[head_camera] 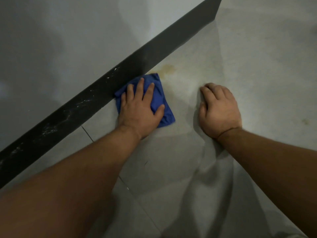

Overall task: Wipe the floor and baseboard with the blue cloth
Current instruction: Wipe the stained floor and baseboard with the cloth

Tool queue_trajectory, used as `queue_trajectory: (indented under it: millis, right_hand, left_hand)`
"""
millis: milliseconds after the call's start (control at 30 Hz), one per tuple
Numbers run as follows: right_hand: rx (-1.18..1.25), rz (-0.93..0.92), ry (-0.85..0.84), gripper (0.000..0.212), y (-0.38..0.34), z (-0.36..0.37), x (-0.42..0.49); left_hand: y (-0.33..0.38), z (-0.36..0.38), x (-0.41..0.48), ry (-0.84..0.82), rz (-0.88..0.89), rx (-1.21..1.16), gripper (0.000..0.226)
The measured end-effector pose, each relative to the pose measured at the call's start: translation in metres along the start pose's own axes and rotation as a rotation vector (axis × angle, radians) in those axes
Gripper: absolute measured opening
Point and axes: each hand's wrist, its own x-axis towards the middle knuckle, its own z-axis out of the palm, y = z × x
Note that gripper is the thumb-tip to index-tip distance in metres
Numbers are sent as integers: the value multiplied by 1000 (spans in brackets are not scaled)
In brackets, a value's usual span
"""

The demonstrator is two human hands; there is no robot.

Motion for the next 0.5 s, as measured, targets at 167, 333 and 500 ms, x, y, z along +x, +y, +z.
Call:
queue_trajectory:
  millis: [167,333,500]
  right_hand:
    - [7,10,7,50,2,2,0]
    - [3,11,9,50,1,1,0]
    - [0,26,-5,51,2,1,0]
  left_hand:
    - [27,0,12,4,8,8,78]
    - [11,4,-20,-9,163,11,80]
    - [4,-2,8,5,111,34,80]
